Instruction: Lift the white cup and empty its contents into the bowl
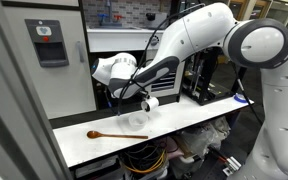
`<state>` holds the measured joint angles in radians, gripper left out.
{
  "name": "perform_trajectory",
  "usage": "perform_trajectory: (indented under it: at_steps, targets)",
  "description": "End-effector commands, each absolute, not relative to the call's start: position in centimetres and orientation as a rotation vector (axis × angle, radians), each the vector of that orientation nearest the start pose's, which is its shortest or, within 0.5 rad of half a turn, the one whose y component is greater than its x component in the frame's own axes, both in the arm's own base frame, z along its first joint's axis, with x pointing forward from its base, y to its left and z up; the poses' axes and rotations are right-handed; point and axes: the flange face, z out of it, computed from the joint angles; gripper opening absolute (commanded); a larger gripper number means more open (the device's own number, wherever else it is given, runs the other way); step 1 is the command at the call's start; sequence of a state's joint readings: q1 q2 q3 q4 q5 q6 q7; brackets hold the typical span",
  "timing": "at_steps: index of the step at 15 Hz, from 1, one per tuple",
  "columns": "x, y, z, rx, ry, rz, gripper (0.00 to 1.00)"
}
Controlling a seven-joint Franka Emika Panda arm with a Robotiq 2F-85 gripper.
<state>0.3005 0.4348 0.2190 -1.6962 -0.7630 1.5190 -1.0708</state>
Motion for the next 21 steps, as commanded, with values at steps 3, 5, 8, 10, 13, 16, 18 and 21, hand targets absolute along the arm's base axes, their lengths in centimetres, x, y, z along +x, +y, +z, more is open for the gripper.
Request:
perform_trajectory:
  at_steps: [3,5,8,10,13,16,18,21]
  targets:
    - [57.2,22.9,33.7,1.474,1.966,-1.016,0.02]
    - [57.2,23.1,33.7,1.460,1.968,-1.028,0.02]
    - [57.2,23.3,33.5,1.441,1.967,-1.056,0.02]
    - [57.1,23.3,33.4,1.429,1.963,-1.075,0.02]
    - [57.1,23.1,33.5,1.405,1.951,-1.111,0.02]
    - [57.3,23.3,33.4,1.378,1.943,-1.136,0.02]
    - [57.4,23.5,33.4,1.360,1.941,-1.142,0.02]
    - [57.7,23.9,33.5,1.334,1.946,-1.138,0.02]
